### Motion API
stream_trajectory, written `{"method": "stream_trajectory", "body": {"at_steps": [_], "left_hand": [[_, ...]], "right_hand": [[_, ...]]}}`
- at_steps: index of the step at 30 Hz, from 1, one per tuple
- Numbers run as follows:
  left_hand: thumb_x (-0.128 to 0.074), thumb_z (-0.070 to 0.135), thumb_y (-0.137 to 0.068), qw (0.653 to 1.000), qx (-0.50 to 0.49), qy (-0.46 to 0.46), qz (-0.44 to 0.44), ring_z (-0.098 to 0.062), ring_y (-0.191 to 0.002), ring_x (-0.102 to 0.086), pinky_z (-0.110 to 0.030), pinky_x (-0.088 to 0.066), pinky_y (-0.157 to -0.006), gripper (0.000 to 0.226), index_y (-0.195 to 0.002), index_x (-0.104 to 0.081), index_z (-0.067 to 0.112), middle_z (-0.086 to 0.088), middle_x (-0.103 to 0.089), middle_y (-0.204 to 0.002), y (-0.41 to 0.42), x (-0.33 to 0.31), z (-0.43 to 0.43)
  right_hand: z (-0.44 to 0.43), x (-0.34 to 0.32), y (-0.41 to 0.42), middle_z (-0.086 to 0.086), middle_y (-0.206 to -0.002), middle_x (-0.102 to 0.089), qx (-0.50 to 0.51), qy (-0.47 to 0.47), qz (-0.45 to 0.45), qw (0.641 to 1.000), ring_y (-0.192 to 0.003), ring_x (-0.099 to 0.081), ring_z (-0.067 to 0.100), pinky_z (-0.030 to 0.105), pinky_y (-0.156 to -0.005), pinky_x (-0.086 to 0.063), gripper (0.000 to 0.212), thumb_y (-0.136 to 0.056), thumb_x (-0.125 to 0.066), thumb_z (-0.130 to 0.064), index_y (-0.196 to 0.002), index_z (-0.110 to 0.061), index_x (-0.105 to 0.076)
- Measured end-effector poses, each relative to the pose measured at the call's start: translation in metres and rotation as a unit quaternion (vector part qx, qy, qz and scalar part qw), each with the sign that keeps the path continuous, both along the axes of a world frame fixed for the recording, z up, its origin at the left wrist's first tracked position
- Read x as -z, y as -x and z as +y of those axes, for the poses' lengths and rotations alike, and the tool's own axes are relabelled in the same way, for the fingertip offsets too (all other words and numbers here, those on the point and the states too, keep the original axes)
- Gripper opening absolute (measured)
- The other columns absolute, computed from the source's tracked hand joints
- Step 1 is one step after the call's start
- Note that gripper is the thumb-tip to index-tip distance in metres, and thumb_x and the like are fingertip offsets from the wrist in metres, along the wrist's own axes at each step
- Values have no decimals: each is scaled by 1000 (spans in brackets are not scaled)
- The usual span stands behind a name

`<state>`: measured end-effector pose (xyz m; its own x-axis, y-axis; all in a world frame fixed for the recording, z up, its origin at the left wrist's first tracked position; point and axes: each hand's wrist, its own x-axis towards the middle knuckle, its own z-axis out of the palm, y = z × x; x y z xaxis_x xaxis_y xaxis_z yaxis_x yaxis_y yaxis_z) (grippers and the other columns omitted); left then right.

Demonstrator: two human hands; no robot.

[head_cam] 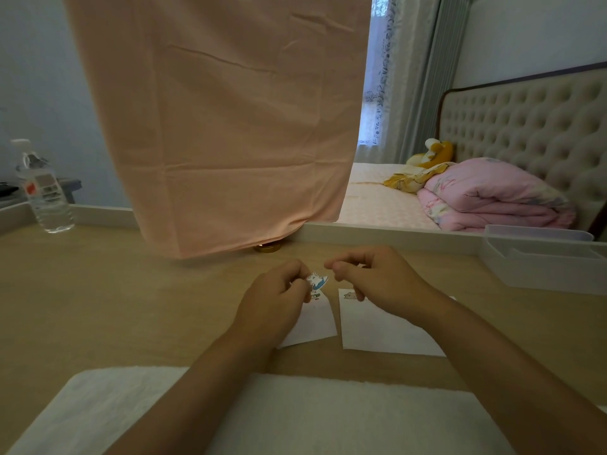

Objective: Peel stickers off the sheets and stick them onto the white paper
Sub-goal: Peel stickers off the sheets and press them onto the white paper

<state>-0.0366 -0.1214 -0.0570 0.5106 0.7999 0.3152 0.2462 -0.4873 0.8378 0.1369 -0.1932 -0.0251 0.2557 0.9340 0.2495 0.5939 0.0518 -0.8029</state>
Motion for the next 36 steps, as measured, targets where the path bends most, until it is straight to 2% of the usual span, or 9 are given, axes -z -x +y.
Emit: {"method": "stream_trajectory", "body": {"at_steps": [4, 10, 14, 18, 22, 25, 28, 31, 36], "left_hand": [[-35, 26, -78, 998, 38, -34, 47, -8, -75, -56, -45, -49, -75, 26, -67, -59, 29, 6, -66, -75, -1, -5, 1], [-35, 27, -74, 994, 49, -56, 82, -7, -72, -57, -42, -48, -69, 28, -65, -62, 30, 17, -64, -70, -16, -13, 1], [-35, 27, -75, 992, 68, -48, 94, -3, -72, -56, -35, -44, -66, 28, -67, -62, 30, 21, -64, -70, -34, -21, -4], [-42, 20, -89, 992, 85, 51, 84, -9, -73, -62, -34, -49, -72, 32, -79, -72, 23, 8, -73, -79, -64, -35, -9], [-47, 17, -96, 973, 80, 193, 99, -17, -75, -65, -32, -49, -77, 28, -94, -74, 14, 2, -77, -88, -100, -40, -2], [-51, 18, -96, 982, 93, 103, 129, -9, -80, -63, -25, -48, -70, 22, -92, -72, 21, 8, -73, -91, -123, -24, -1], [-55, 20, -94, 969, 106, -57, 215, -4, -85, -59, -21, -46, -71, 19, -94, -70, 30, 15, -66, -98, -138, 0, -2], [-58, 30, -93, 945, 126, -172, 247, -4, -94, -48, -24, -42, -77, 13, -101, -68, 33, 16, -60, -102, -147, 21, 0], [-60, 43, -91, 929, 131, -250, 237, -7, -102, -45, -28, -44, -84, 20, -108, -66, 34, 15, -58, -109, -150, 38, 4]], "right_hand": [[-2, -6, -1, -16, -92, -74, -33, 9, -38, 999, -58, -58, 0, 25, -66, -53, 16, -95, -65, -33, -104, -33, -78], [-7, -15, -15, -22, -76, -71, -48, 39, -92, 994, -62, -58, -5, 11, -58, -44, 10, -87, -77, -25, -87, -35, -79], [-15, -21, -31, -21, -72, -69, -26, 37, -125, 991, -58, -57, -5, 11, -55, -42, 10, -87, -76, -25, -80, -32, -77], [-25, -23, -53, -26, -73, -66, 15, 44, -141, 989, -53, -55, 0, 15, -53, -42, 12, -90, -70, -30, -78, -32, -73], [-36, -21, -88, -9, -82, -71, 85, 34, -55, 994, -56, -55, 4, 17, -51, -46, 13, -92, -71, -27, -80, -25, -74], [-44, -11, -116, 3, -73, -65, 122, 61, 22, 990, -58, -52, 11, 20, -53, -43, 11, -92, -72, -20, -84, -13, -75], [-47, 5, -134, -2, -65, -61, 136, 100, 52, 984, -57, -50, 8, 19, -53, -41, 10, -90, -74, -17, -84, -9, -77], [-46, 17, -148, -6, -62, -62, 147, 120, 64, 980, -54, -50, 8, 19, -53, -41, 11, -90, -74, -18, -83, -9, -77], [-45, 24, -158, -5, -60, -65, 146, 181, 88, 969, -49, -48, 11, 20, -44, -36, 9, -89, -75, -18, -86, -10, -77]]}}
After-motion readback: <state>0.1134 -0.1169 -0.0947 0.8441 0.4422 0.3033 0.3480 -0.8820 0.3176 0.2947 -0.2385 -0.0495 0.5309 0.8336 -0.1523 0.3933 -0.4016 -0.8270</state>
